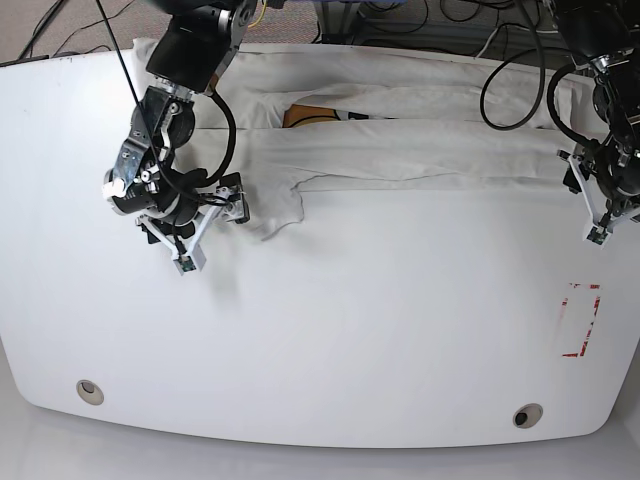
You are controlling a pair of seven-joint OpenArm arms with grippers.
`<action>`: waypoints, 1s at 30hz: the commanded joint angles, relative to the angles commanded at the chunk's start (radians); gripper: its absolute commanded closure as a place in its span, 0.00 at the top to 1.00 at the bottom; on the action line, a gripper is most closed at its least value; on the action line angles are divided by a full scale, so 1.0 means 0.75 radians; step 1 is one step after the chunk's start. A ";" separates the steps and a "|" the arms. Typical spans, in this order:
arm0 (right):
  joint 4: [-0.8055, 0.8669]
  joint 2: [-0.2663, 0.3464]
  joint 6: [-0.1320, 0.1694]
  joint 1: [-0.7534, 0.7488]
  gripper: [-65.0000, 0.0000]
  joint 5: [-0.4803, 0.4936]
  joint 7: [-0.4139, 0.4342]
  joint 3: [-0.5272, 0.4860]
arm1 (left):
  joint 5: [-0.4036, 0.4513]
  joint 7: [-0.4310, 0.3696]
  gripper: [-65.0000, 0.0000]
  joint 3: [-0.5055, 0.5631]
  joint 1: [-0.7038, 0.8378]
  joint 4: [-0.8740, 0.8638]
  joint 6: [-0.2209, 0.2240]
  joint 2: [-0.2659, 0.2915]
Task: Layout the t-shirt on the table in an organized manner, then fold the t-shirt properly
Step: 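Lay the folded hem down and open both grippers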
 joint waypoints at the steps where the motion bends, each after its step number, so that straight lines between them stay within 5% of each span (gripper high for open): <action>1: -0.018 -0.002 0.000 0.000 0.90 0.000 0.010 -0.004 | 0.000 0.000 0.58 0.000 0.000 0.000 0.000 0.000; 11: -0.108 -0.002 0.000 -0.035 0.85 0.000 0.108 -0.141 | 0.000 -0.002 0.58 0.000 0.000 0.000 0.000 0.002; 14: -0.106 -0.002 0.000 -0.041 0.64 0.000 0.108 -0.164 | 0.000 -0.004 0.58 0.000 0.000 -0.002 0.000 0.002; 18: -0.106 -0.020 0.000 -0.041 0.17 0.000 0.108 -0.168 | 0.000 -0.004 0.58 0.000 0.000 -0.006 0.000 0.002; 20: -0.102 -0.025 0.000 -0.041 0.04 0.000 0.108 -0.168 | 0.000 -0.004 0.58 0.000 0.000 -0.006 0.000 0.002; 30: 0.108 -0.049 0.000 -0.065 0.05 0.006 -0.008 -0.186 | 0.000 -0.004 0.58 0.004 0.000 -0.010 0.000 0.004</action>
